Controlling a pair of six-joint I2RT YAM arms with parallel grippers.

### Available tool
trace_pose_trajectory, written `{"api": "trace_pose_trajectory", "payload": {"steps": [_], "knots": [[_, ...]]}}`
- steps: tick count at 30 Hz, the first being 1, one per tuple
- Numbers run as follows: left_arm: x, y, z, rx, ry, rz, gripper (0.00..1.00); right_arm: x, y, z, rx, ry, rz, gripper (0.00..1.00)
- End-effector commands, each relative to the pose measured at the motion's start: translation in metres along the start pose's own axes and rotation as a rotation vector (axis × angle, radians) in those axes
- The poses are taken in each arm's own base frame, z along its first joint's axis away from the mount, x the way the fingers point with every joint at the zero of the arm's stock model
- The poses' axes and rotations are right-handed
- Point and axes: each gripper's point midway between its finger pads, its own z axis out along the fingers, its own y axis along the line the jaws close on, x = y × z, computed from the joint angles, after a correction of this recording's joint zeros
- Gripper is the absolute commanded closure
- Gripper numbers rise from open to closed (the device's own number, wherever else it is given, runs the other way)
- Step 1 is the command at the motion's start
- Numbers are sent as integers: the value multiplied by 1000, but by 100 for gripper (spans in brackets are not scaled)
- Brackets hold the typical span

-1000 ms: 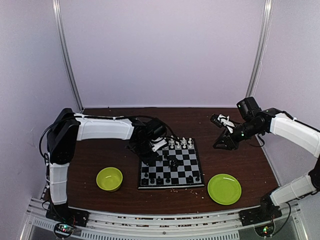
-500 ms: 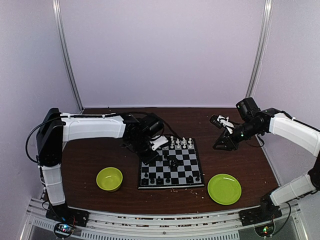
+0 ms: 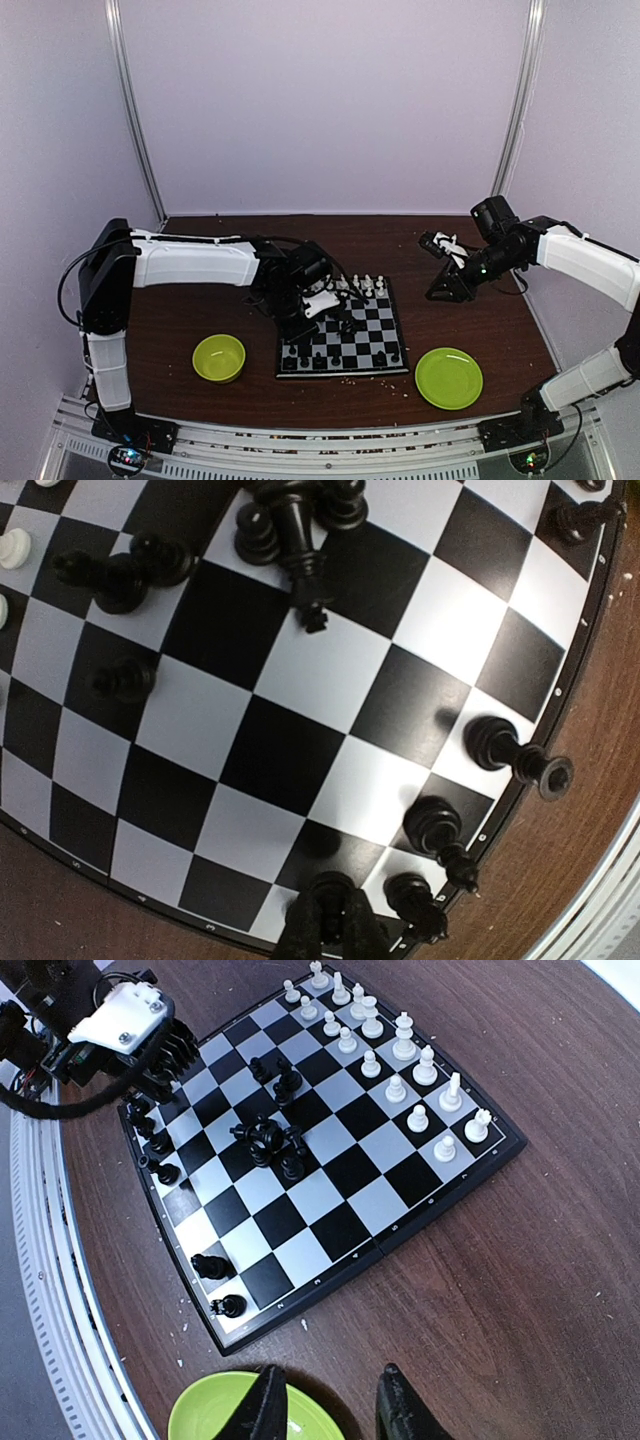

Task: Set up the chess pieces on the board
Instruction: Pick up the pawn from the chessboard, then place the pawn at g7.

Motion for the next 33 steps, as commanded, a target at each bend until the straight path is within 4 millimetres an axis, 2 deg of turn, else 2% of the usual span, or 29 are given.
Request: {"api": "trace_pose_trajectory", "payload": {"steps": [1,11,21,26,33], "knots": [[-4,-6,9,20,11,32,100,-8,-1,-4,0,-14,-15,70],[-1,-4,15,0,33,31,100,-7,-1,-3,-3,-9,-14,70],[-1,-1,13,-25,42,37,87,-7,-1,-3,-3,-8,-14,70],[-5,-3,-2,-31,22,50,77,-7,-1,-3,-5,-8,-14,70],[-31,-2,-48,-59,-105,67,70,-7,0,-4,-7,-9,-15,70]]}}
